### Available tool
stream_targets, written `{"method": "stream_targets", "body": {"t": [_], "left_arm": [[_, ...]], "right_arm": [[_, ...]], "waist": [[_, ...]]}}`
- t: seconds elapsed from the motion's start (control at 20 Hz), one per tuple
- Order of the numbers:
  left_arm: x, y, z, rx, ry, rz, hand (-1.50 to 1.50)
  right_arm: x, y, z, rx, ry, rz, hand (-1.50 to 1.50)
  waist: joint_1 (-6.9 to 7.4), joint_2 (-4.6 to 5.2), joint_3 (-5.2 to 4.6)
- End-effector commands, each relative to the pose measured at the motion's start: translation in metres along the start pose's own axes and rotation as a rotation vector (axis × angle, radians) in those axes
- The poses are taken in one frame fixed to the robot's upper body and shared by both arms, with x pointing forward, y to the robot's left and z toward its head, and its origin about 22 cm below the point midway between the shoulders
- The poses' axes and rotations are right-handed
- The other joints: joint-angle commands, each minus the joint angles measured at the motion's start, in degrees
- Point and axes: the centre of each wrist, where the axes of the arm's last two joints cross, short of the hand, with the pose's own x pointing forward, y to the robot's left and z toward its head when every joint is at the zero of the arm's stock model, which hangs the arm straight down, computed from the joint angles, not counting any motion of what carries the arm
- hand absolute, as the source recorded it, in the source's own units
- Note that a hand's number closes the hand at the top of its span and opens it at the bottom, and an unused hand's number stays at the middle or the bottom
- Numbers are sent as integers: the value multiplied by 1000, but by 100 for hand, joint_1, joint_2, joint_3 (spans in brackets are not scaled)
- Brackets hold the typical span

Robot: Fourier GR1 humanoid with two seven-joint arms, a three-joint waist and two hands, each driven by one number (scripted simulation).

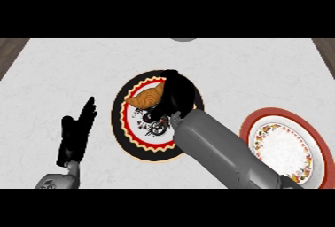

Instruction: Pick the croissant from the plate and place it in the plate

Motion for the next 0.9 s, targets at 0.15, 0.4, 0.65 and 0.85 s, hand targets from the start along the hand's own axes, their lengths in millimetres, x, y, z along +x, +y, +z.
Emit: {"method": "stream_targets", "body": {"t": [0.15, 0.4, 0.65, 0.85], "left_arm": [[-4, -5, 3, 14, 11, 13, 0], [2, 12, 9, 27, 1, 15, 0], [7, -4, -2, 34, 12, 23, 0], [1, 2, 8, 13, 3, 10, 0]], "right_arm": [[-4, -16, 16, -231, -146, -477, -150], [-17, -17, 35, -214, -152, -659, -150], [-44, -7, 55, -162, -216, -702, -150], [-56, 11, 49, -174, -256, -720, -150]], "waist": [[-199, -23, 14], [-150, -39, 5], [-225, -35, 1], [-166, -28, 1]]}}
